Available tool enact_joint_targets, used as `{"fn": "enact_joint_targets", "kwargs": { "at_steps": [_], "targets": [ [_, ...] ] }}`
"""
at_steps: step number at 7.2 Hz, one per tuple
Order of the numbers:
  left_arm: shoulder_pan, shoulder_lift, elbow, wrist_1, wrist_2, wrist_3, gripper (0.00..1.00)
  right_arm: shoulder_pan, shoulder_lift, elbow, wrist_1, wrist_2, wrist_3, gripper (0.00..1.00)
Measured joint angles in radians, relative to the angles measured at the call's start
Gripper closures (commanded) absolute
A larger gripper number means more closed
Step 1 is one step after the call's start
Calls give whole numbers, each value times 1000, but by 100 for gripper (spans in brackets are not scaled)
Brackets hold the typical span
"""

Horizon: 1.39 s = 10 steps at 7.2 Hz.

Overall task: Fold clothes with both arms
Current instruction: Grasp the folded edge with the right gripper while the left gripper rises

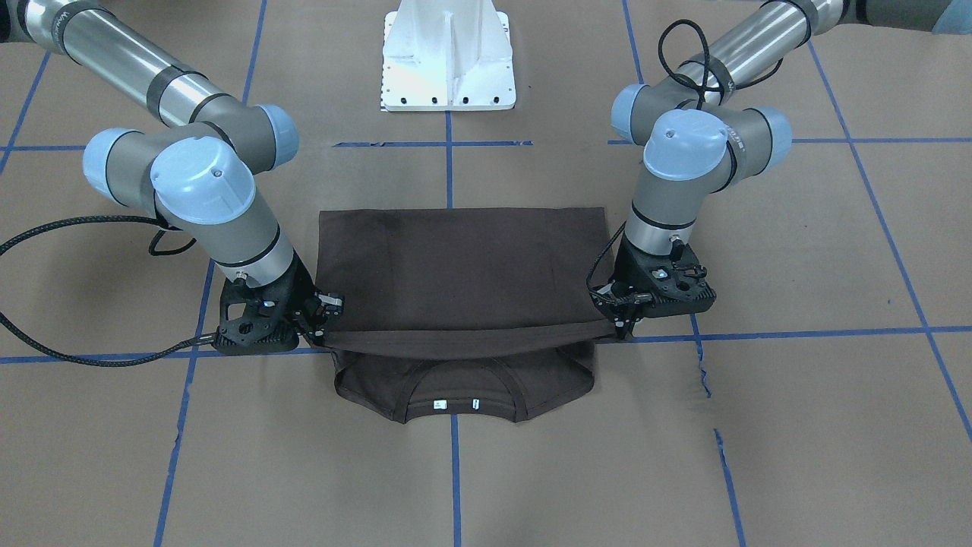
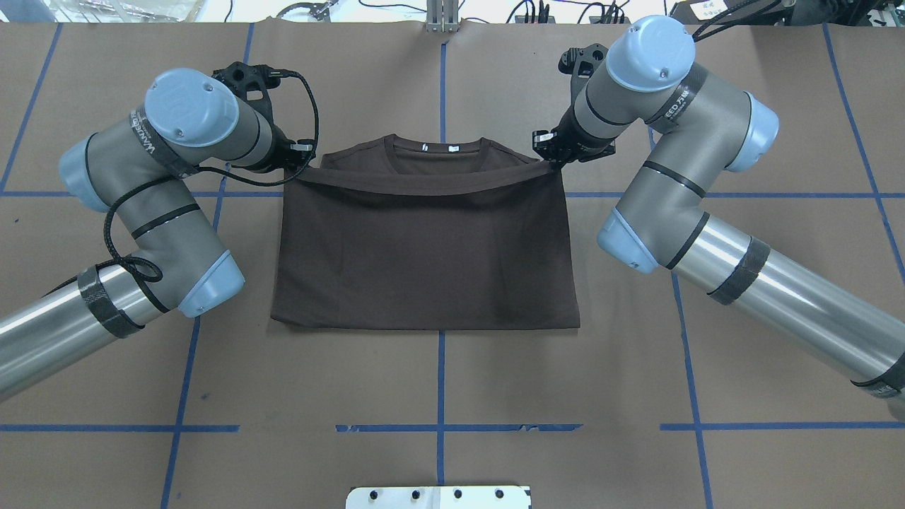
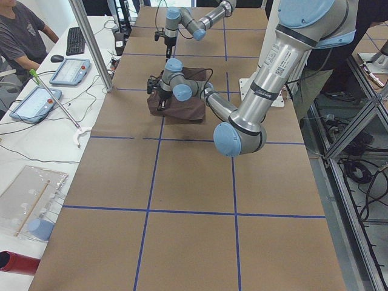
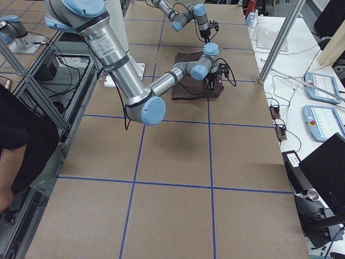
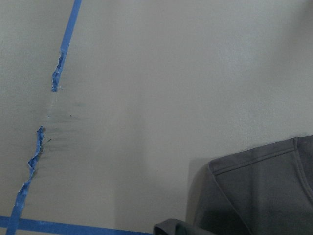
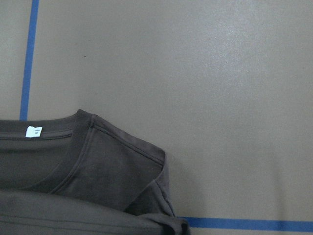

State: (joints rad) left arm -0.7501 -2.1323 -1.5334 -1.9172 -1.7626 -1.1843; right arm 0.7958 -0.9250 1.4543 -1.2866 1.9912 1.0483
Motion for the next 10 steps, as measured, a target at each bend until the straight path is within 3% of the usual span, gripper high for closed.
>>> {"fn": "enact_joint_targets", "kwargs": {
  "at_steps": [1, 2, 5, 7, 10],
  "targets": [
    [0, -1, 1, -14, 0, -1, 0, 0, 1, -1, 1, 0, -3, 24],
    [-2, -2, 2, -20, 2, -4, 0, 0, 3, -2, 1, 0, -4, 0],
    [-31, -12, -14, -18, -16, -25, 0, 5, -9, 24, 1, 32, 16, 0],
    [-36, -14, -57, -11, -54, -42, 0, -42, -104, 158, -1, 51, 137, 0],
    [-36, -15, -88, -9, -62, -76, 0, -204, -235, 285, -3, -69, 337, 0]
  ]
}}
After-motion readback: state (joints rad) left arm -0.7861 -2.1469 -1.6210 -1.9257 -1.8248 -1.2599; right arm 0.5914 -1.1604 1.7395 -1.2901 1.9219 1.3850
